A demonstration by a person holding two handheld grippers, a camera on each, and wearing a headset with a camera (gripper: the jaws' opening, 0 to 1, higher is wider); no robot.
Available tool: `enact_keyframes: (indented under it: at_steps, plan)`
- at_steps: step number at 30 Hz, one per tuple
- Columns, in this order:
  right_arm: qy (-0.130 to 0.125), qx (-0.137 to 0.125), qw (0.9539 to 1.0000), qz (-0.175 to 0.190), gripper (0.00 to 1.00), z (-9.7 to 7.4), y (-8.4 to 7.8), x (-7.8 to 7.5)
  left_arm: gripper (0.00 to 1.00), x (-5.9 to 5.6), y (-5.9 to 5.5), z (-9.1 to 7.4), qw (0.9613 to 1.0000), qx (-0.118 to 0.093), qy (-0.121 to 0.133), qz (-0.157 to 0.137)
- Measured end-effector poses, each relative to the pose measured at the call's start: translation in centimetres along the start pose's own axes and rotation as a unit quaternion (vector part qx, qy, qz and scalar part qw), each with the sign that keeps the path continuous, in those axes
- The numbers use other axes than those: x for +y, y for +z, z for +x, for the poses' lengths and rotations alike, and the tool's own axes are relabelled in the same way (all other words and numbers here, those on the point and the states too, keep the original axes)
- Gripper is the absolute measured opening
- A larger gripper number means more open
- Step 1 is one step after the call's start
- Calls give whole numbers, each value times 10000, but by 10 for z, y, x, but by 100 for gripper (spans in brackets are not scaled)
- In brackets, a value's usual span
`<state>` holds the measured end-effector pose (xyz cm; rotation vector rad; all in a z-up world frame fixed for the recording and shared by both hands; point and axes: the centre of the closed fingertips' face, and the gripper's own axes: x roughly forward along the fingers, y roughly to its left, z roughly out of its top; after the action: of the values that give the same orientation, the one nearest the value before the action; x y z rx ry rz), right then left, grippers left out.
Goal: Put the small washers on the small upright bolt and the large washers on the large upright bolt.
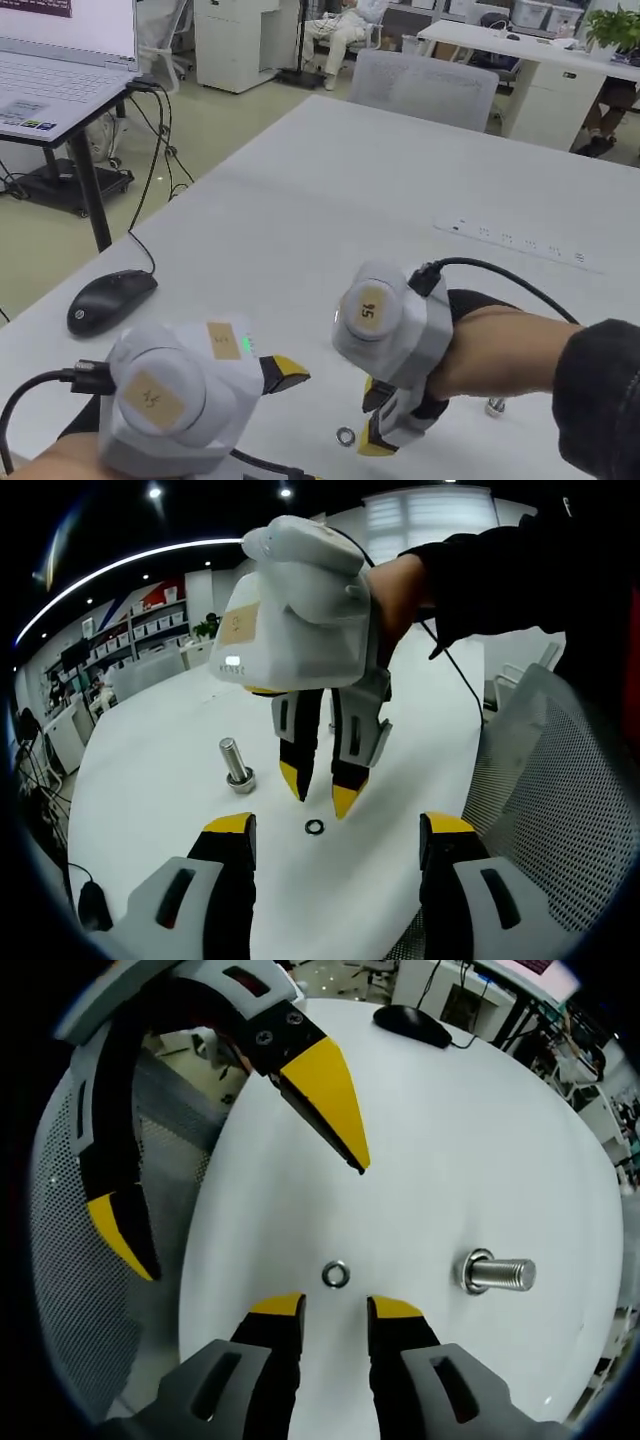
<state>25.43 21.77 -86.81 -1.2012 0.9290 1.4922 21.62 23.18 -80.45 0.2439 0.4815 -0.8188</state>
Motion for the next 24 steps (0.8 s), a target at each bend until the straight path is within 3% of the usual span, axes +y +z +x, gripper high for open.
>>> enact_keyframes:
  at_steps: [6,24]
  plan:
    - [73,-44,10000,-3,23,7,7,1,65,0,0,1,10000,8,-5,5]
    - [19,70,9999,-71,19,15,5,0,65,0,1,2,10000,-8,-10,8]
